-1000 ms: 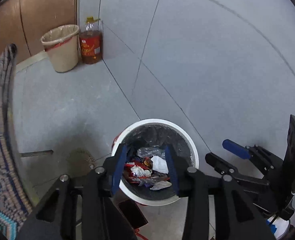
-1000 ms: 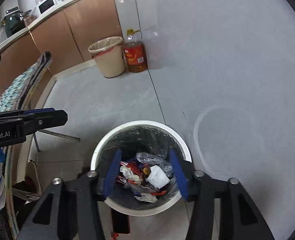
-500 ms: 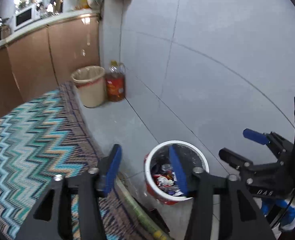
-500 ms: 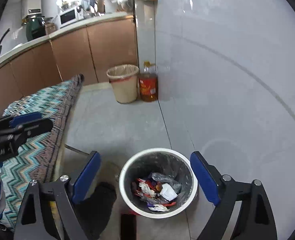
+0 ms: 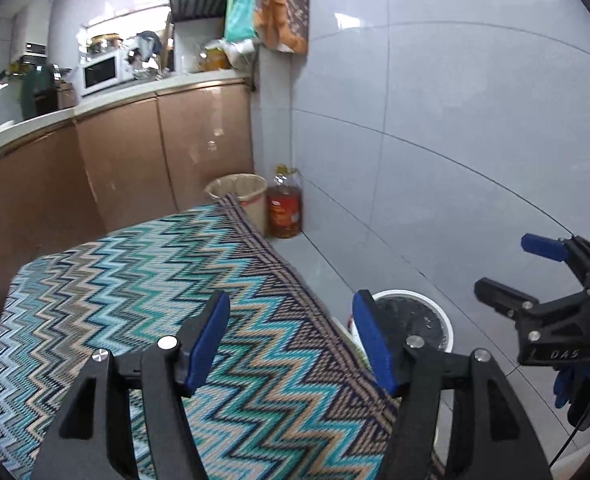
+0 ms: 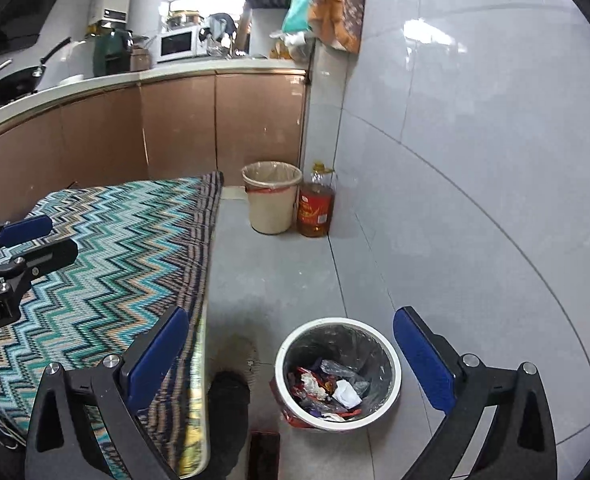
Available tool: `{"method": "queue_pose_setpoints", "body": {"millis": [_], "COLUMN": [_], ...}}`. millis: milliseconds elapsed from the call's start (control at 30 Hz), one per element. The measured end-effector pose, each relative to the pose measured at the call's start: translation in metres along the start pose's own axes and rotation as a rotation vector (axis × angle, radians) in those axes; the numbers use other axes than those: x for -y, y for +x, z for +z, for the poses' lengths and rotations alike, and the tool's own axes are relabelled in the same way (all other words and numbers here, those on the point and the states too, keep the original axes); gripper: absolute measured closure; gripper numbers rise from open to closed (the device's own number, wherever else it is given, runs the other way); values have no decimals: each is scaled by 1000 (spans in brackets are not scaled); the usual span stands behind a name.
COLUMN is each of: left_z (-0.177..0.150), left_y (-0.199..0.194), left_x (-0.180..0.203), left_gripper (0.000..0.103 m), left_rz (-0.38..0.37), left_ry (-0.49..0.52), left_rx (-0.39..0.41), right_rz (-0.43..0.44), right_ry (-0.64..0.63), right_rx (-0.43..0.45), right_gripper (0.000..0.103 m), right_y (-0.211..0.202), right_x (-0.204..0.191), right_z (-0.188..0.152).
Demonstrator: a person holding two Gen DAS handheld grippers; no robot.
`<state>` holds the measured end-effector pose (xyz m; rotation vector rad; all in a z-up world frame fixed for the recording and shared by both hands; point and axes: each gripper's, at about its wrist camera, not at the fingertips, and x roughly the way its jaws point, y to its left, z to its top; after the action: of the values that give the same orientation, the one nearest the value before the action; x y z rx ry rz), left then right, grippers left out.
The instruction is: Collect trash
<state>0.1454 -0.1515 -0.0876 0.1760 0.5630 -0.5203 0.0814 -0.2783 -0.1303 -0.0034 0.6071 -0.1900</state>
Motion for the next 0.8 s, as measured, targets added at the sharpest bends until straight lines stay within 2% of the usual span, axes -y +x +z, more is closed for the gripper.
{"method": "queue_pose_setpoints", "body": {"millis": [200, 367, 800], "left_z": [-14, -28, -49], "left_y": [-38, -58, -72], "left_x": [-21, -38, -71], "left_gripper": [41, 40, 33], "left_rz": [82, 139, 297], "left_ry": [-33, -64, -150], "left_rx": [69, 96, 102], "right_rz": [11, 5, 36], "right_ry": [-13, -35, -66], "right_rx": [52, 80, 125], "right_gripper": [0, 0, 0], "right_y": [-25, -36, -44], "right_x": [-25, -45, -80], "right_z": [3, 4, 5]}}
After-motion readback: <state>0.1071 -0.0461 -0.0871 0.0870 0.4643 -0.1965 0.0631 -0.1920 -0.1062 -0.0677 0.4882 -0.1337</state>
